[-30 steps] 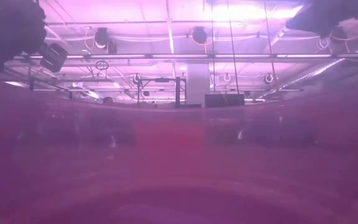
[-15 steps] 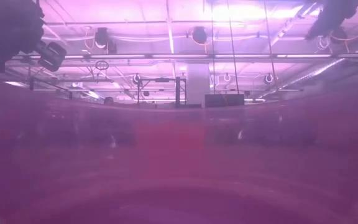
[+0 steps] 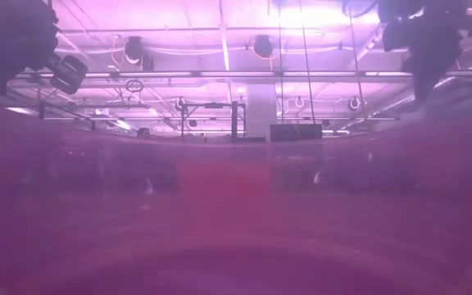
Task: Place and stack bowls onto a shelf
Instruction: Put the pink bowl on the shelf
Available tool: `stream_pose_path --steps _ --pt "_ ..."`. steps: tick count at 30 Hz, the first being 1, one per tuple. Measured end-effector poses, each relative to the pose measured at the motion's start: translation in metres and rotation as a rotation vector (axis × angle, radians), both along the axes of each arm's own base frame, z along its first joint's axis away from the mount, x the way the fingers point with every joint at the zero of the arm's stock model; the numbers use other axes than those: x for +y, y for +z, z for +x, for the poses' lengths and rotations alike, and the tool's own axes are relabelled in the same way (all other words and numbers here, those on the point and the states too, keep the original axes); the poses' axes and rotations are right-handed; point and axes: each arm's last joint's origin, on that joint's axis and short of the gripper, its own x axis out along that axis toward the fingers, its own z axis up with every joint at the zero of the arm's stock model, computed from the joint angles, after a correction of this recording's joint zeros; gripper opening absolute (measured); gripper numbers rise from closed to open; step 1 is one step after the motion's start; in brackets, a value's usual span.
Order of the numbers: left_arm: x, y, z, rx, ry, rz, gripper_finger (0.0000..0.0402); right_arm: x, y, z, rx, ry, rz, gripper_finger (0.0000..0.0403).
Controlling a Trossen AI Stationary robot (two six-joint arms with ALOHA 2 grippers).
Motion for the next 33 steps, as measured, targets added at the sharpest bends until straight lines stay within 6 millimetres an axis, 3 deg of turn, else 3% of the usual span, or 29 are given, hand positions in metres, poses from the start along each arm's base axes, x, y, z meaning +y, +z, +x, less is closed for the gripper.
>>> stream_pose_path --steps 17,33 --pt "0.000 0.000 0.000 0.002 0.000 -0.001 0.0024 -0.009 -0.037 0.051 0.189 0.232 0.093 0.0114" --pt "-0.001 0.000 -0.001 0.010 -0.042 -0.003 0.0024 -0.017 -0.066 0.077 0.300 0.330 0.159 0.0114"
